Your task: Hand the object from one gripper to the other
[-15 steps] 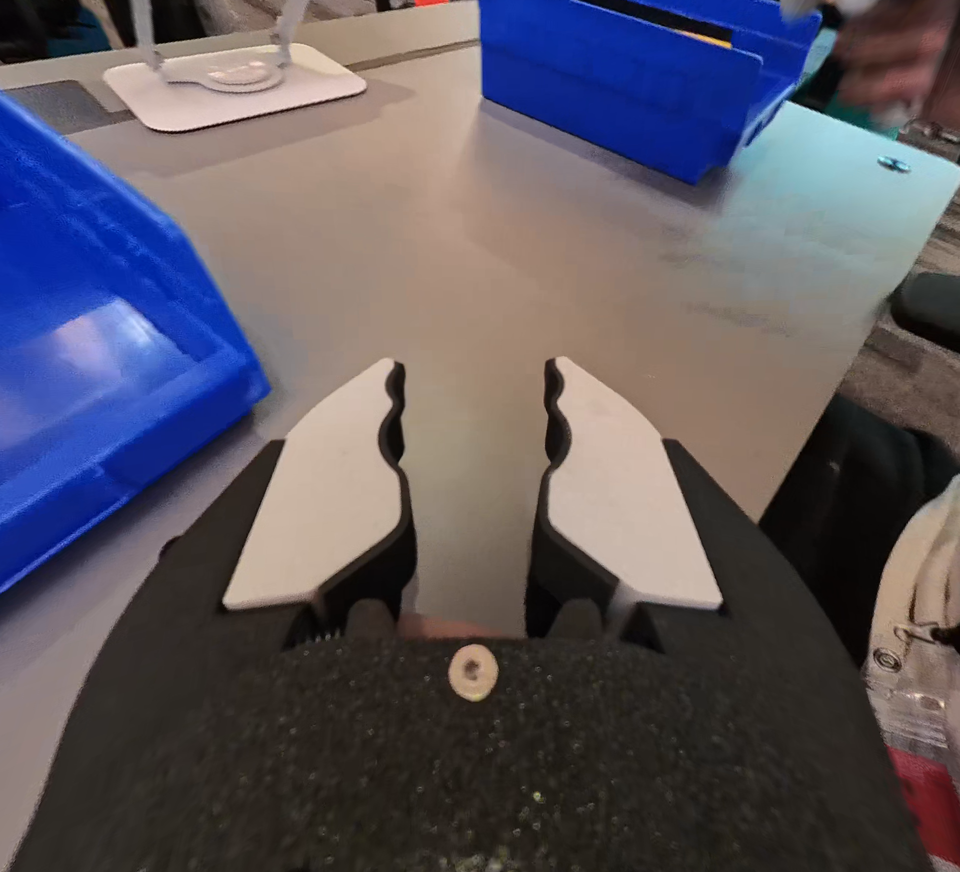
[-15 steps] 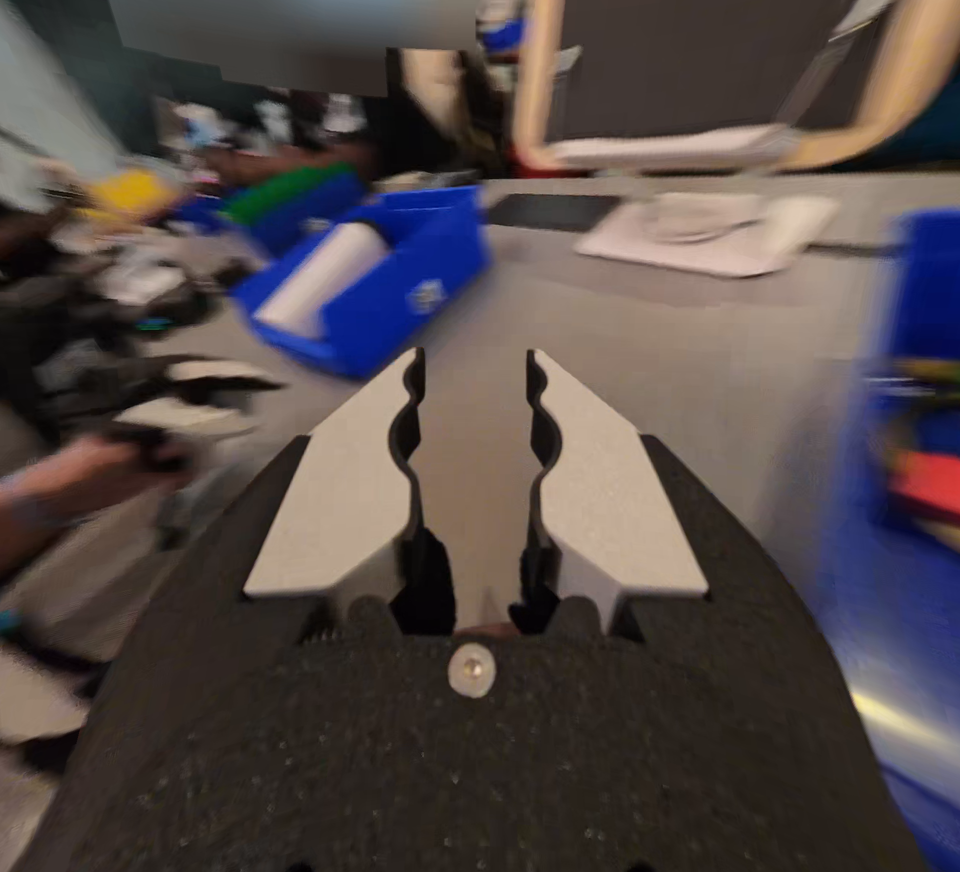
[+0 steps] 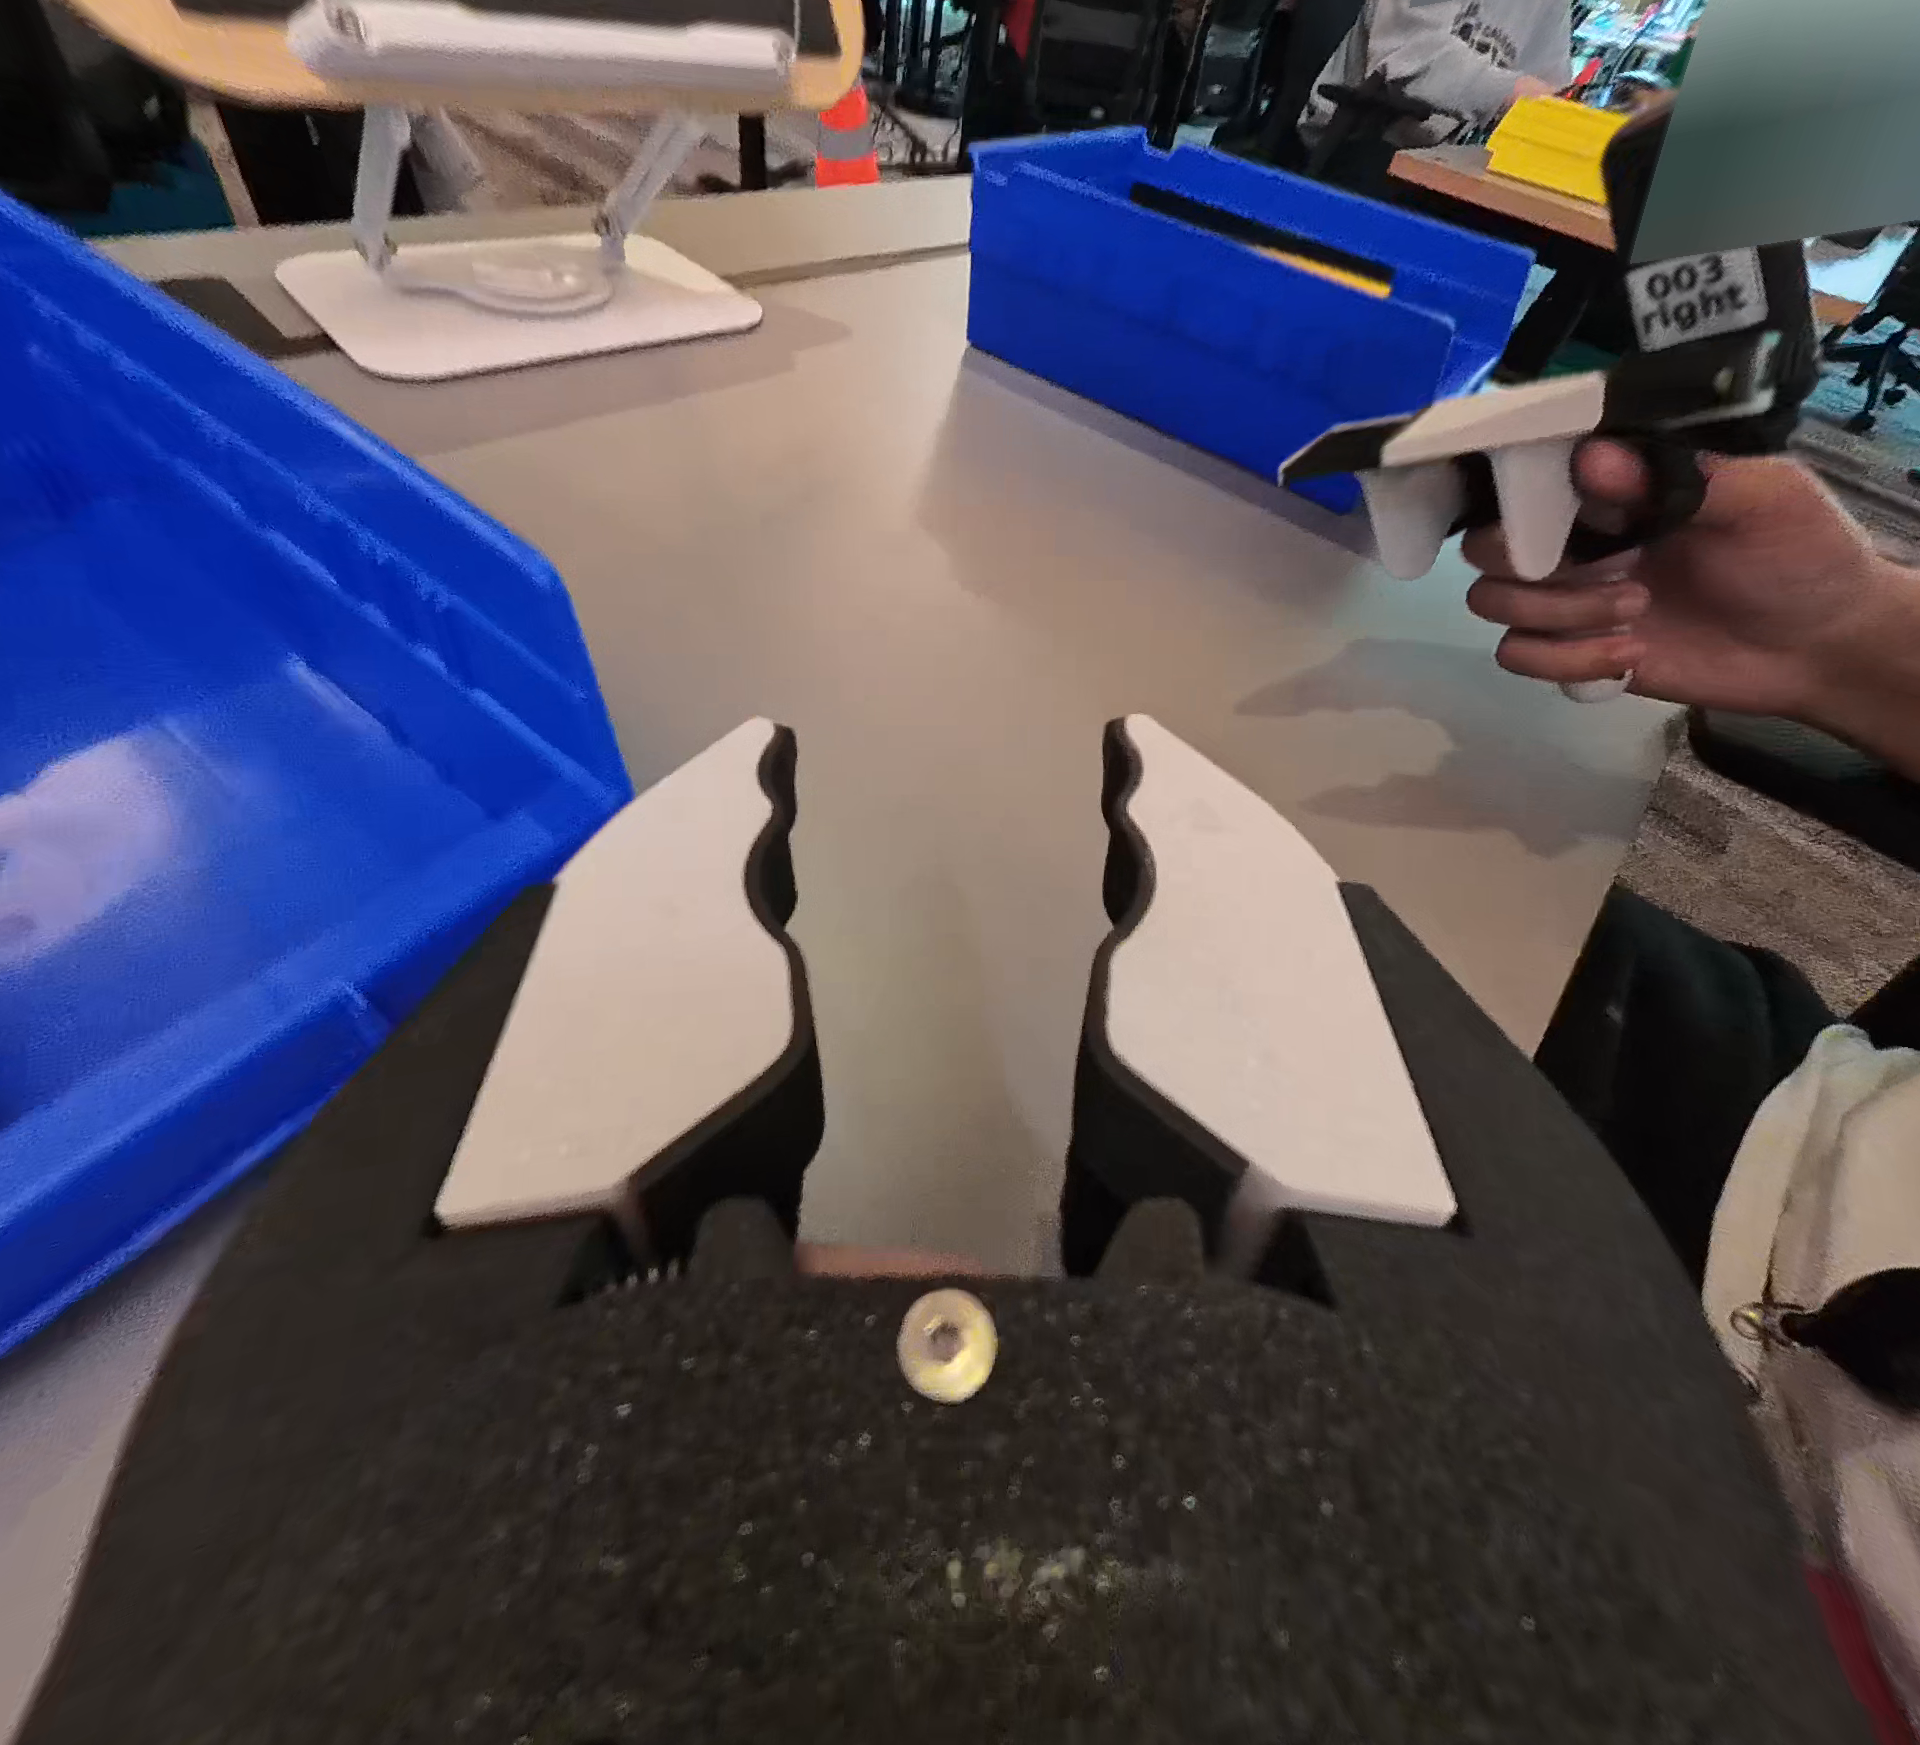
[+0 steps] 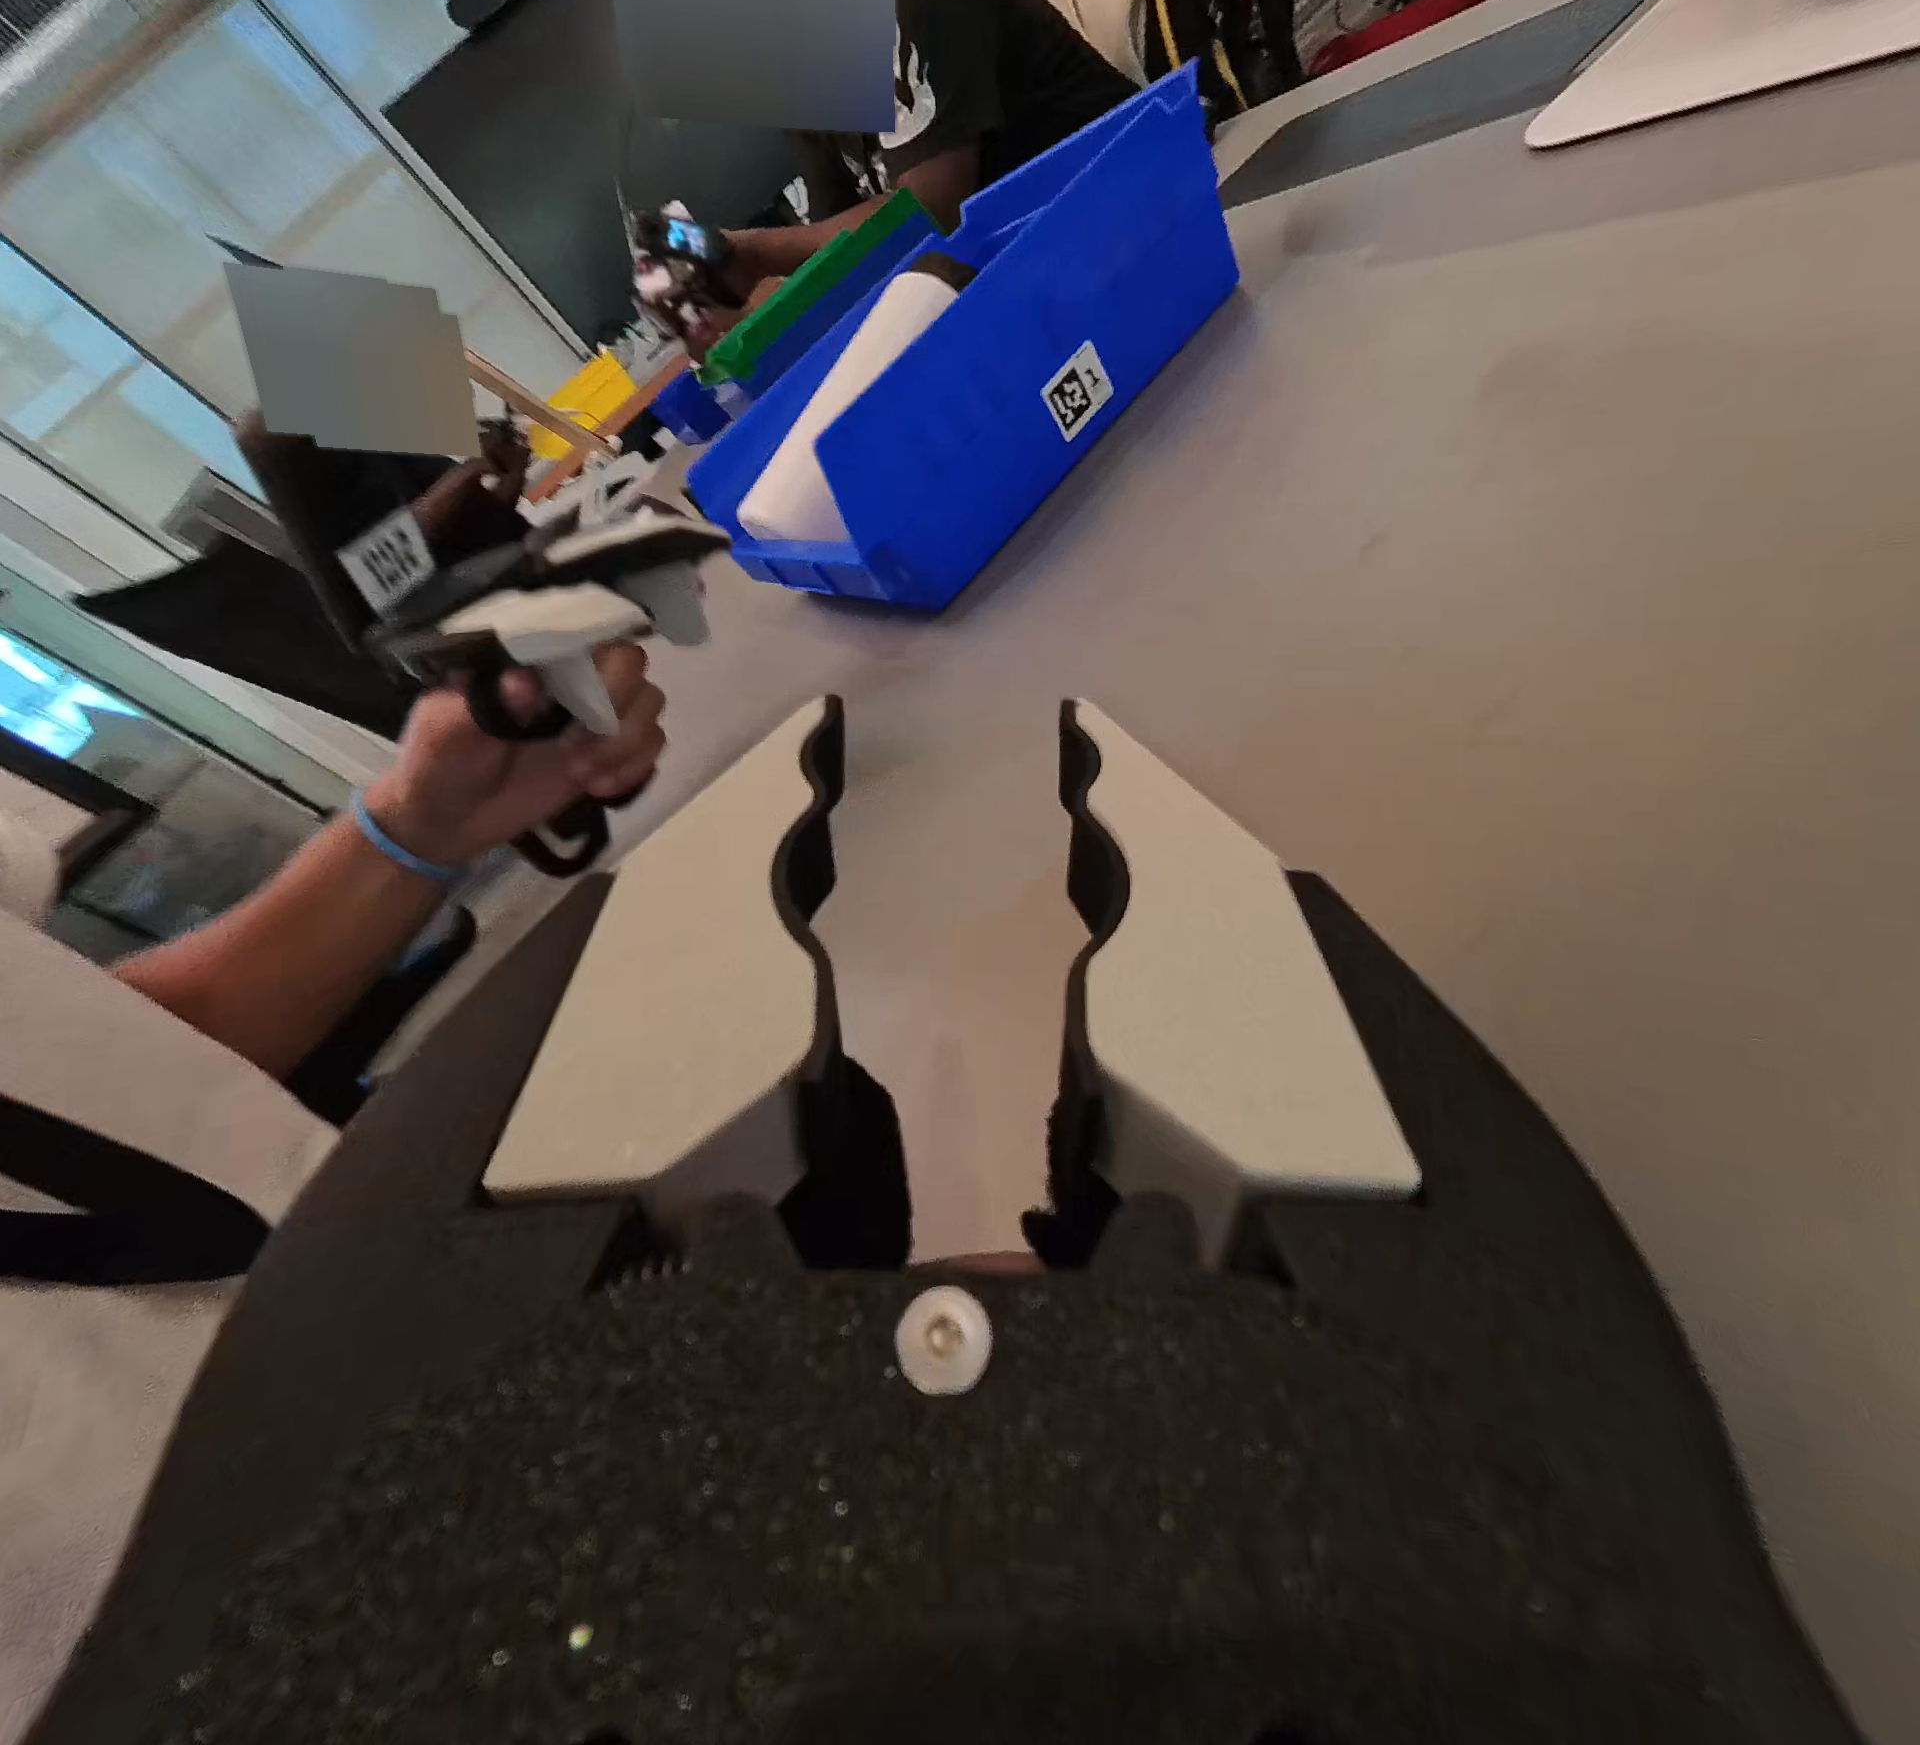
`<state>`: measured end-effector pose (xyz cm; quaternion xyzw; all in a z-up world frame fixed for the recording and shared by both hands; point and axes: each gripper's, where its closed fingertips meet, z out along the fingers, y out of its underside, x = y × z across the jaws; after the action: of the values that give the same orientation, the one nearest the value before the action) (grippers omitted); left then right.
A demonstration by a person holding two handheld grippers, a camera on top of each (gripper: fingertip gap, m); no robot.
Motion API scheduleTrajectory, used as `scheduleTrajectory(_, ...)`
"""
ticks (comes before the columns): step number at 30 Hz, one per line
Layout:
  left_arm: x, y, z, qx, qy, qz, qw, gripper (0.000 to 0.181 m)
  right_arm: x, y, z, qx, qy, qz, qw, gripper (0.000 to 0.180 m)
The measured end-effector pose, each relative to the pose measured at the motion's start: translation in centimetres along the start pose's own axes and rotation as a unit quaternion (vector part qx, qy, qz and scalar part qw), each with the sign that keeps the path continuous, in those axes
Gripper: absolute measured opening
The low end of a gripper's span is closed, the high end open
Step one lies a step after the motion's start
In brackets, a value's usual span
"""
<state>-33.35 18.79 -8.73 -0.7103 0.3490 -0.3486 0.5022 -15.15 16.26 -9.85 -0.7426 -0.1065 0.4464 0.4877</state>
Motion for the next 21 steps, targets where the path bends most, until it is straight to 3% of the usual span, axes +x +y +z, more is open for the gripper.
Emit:
scheduleTrajectory(3,-1.3,-3.2,-0.5,0.013,0.019,-0.011,1.0,0.055,0.3,0.6,-0.2,-0.017,0.022,-0.042,0.999,0.041)
scheduleTrajectory(5,-3.7,-4.9,-0.7,-0.017,0.016,-0.014,1.0,0.041,0.3,1.0,-0.2,-0.024,0.02,-0.041,0.999,0.041)
scheduleTrajectory(7,-7.1,-6.1,-0.4,-0.077,0.005,0.012,0.997,0.042,-0.1,1.3,-0.1,-0.024,0.004,-0.019,1.0,0.041)
scheduleTrajectory(9,-10.7,-6.1,0.5,-0.164,0.002,0.065,0.984,0.056,-0.6,1.4,0.0,-0.022,-0.015,0.007,1.0,0.041)
scheduleTrajectory(12,-18.3,-5.2,2.6,-0.306,-0.08,0.127,0.94,0.066,-0.9,1.8,0.2,-0.029,-0.029,0.03,0.999,0.041)
scheduleTrajectory(16,-25.1,-3.4,6.6,-0.424,-0.19,-0.004,0.886,0.079,-0.5,2.1,0.3,-0.039,-0.018,0.026,0.999,0.041)
scheduleTrajectory(21,-30.8,-2.2,9.5,-0.45,-0.281,-0.109,0.841,0.074,-0.6,2.2,0.2,-0.04,-0.022,0.03,0.998,0.041)
